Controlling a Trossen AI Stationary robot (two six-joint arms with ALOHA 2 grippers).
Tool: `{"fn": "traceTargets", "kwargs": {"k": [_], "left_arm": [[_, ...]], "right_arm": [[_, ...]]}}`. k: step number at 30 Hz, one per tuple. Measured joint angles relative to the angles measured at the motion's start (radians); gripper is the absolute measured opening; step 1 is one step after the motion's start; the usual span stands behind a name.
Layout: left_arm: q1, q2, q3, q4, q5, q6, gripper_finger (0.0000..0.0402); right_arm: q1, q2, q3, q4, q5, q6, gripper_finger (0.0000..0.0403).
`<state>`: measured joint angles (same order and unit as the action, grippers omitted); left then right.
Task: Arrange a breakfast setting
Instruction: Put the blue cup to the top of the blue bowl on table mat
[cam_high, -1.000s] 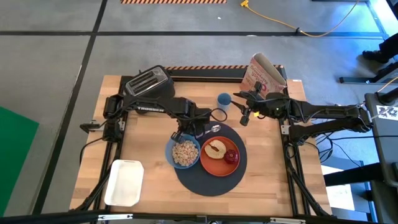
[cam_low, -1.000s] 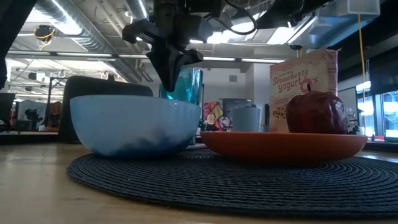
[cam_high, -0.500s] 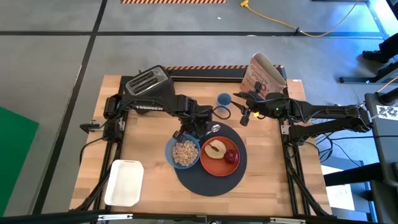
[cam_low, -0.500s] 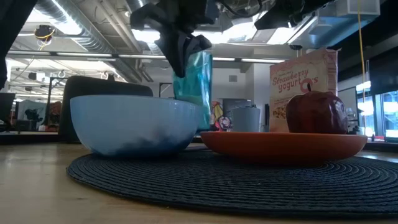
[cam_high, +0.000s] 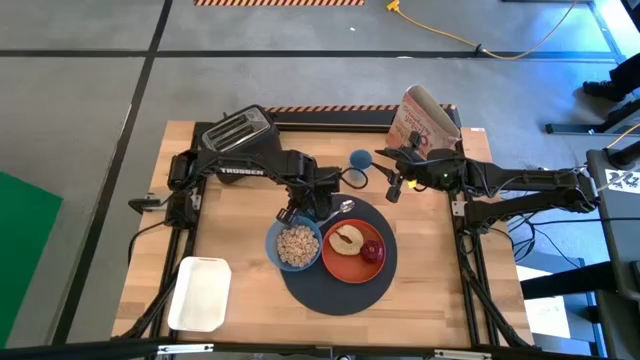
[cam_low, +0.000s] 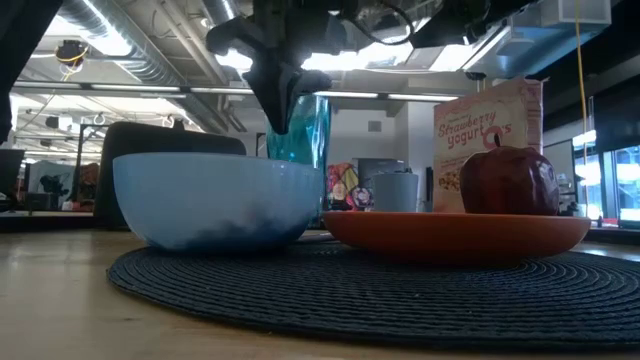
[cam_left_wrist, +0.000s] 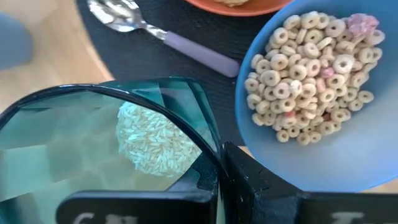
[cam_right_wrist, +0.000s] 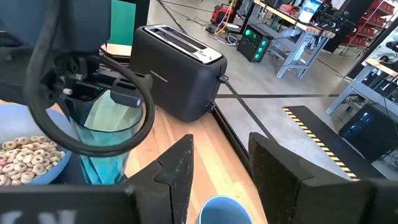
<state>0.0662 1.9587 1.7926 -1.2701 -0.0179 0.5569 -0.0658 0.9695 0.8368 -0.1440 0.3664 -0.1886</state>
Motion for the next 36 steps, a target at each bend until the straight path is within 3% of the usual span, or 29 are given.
{"fn": "traceTargets", "kwargs": {"k": [9, 18, 27, 36], "left_arm": [[-0.001, 0.0, -0.036, 0.047, 0.026, -0.028, 0.0013], [-0.001, 0.0, -0.058, 0.051, 0.028, -0.055, 0.0065], [-0.001, -0.002, -0.058, 0.046, -0.104, -0.084, 0.0119], [-0.006, -0.002, -0.058, 0.047, -0.028, -0.128, 0.0154]], "right_arm": [[0.0, 0.0, 0.0, -0.007, 0.0, 0.0, 0.0145], [0.0, 0.0, 0.0, -0.007, 0.0, 0.001, 0.0145], [0.0, 0.0, 0.0, -0.007, 0.032, 0.011, 0.0145], [0.0, -0.017, 0.0, -0.017, 0.044, 0.029, 0.0145]]}}
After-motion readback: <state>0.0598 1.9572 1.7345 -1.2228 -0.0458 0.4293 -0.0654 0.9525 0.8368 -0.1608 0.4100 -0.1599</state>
